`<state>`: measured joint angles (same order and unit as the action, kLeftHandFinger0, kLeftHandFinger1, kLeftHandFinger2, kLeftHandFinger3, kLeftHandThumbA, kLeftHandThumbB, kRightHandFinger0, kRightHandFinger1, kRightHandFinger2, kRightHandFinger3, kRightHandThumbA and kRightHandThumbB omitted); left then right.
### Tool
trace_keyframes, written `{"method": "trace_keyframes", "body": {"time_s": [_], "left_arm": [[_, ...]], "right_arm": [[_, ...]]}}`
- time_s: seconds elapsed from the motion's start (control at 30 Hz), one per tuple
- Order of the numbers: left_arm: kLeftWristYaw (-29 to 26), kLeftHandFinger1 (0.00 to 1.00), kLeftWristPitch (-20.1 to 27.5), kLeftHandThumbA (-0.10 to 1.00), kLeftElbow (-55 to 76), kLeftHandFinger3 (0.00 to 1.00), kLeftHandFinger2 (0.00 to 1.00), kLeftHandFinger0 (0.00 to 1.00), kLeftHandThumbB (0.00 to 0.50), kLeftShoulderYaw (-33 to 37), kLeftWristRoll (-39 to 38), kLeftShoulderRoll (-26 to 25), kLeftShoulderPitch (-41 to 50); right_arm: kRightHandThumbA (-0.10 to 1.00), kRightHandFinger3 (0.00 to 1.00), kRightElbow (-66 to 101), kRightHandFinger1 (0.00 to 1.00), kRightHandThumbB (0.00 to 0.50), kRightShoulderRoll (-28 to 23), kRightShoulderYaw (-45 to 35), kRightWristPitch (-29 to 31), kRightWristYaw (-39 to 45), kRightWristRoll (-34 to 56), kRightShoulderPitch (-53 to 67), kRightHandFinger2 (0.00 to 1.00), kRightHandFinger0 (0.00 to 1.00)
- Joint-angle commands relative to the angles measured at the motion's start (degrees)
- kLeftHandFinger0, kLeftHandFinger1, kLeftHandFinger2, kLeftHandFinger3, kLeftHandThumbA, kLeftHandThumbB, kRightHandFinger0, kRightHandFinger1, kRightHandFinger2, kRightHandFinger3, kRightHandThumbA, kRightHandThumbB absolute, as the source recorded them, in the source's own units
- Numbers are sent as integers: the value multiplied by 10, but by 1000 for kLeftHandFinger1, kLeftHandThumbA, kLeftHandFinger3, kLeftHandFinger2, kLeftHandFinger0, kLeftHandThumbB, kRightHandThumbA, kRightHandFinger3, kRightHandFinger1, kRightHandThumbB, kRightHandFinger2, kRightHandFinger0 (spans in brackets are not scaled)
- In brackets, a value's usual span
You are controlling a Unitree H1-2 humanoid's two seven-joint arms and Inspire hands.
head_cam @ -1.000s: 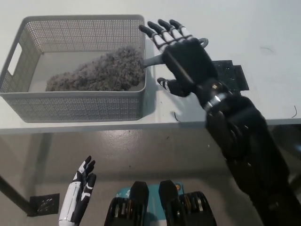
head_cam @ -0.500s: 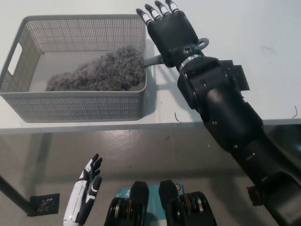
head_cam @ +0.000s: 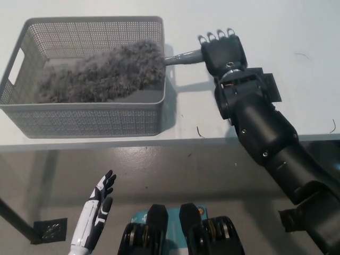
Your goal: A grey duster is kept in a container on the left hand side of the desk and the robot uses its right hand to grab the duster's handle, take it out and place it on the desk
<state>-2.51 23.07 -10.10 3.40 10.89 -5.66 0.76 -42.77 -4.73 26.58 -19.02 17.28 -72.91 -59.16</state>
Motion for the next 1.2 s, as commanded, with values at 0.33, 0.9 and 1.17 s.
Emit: {"method": "trace_keyframes", "body": {"time_s": [0.33,0.9,1.17], "left_arm": [[16,1000,17,986,14,1000,1000,1000,35,12,4,-9,2],[16,1000,26,904,4,1000,1000,1000,0,18,11,-9,-1],[10,1000,26,888,5,1000,1000,1000,0,20,29,-10,-3]], "right_arm": [[79,552,-59,161,99,11,-100,180,-484,150,-6,503,0],[207,0,45,0,67,112,-415,216,-380,486,-20,56,0],[-35,141,61,0,25,109,-474,223,-324,548,-33,270,0]]}}
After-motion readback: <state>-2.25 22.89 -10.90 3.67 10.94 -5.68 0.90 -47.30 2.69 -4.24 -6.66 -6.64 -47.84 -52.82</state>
